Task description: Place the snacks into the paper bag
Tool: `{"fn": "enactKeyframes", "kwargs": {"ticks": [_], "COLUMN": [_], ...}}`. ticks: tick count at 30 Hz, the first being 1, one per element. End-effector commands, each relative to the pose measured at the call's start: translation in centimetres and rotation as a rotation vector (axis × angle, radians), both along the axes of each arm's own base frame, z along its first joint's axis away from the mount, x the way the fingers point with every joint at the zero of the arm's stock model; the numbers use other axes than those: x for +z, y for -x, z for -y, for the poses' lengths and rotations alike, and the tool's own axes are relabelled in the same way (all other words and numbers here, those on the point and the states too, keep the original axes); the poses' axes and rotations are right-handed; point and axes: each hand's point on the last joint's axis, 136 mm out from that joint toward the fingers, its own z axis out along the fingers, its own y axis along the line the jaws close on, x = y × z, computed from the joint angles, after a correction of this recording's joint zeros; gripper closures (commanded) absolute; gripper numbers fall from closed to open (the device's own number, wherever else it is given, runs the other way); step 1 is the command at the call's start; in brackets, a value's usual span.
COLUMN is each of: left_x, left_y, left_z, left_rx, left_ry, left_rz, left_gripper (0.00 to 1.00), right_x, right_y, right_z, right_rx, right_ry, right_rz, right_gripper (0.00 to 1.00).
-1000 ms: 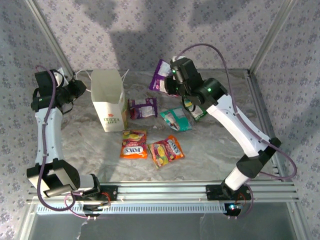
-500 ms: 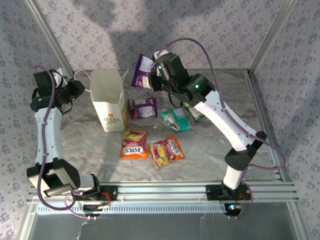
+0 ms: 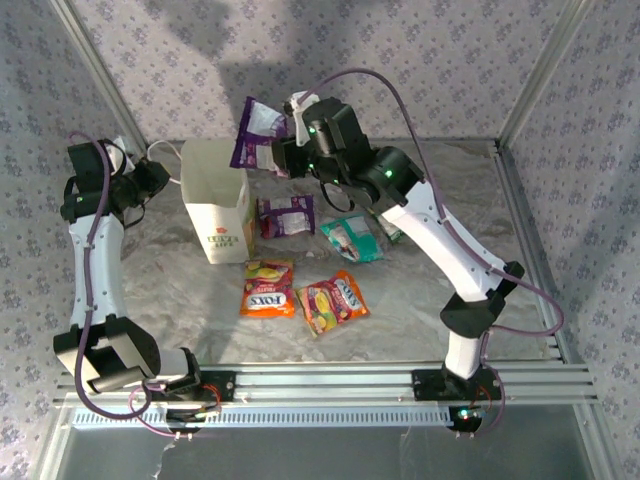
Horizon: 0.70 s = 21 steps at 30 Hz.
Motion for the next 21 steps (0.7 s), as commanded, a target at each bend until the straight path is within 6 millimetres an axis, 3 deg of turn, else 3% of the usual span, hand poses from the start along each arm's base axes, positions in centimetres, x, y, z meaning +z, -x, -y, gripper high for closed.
{"fn": "enactKeyframes", "kwargs": {"ticks": [1, 21], "left_x": [0.2, 0.3], "left_y": [0.1, 0.0], "left_z": [-0.2, -0.6], "left_rx": [0.006, 0.013], "left_ry": [0.009, 0.032], "left_rz": [0.001, 0.008], "left_gripper": [0.86, 0.87], "right_x": [3.2, 0.9], "right_y": [0.5, -0.9], "right_z": [-1.9, -7.9], "right_rx": [0.067, 0.149], "right_ry": [-0.102, -0.182], "right_rz": [0.064, -0.031], "right_gripper": [0.76, 0.76]}}
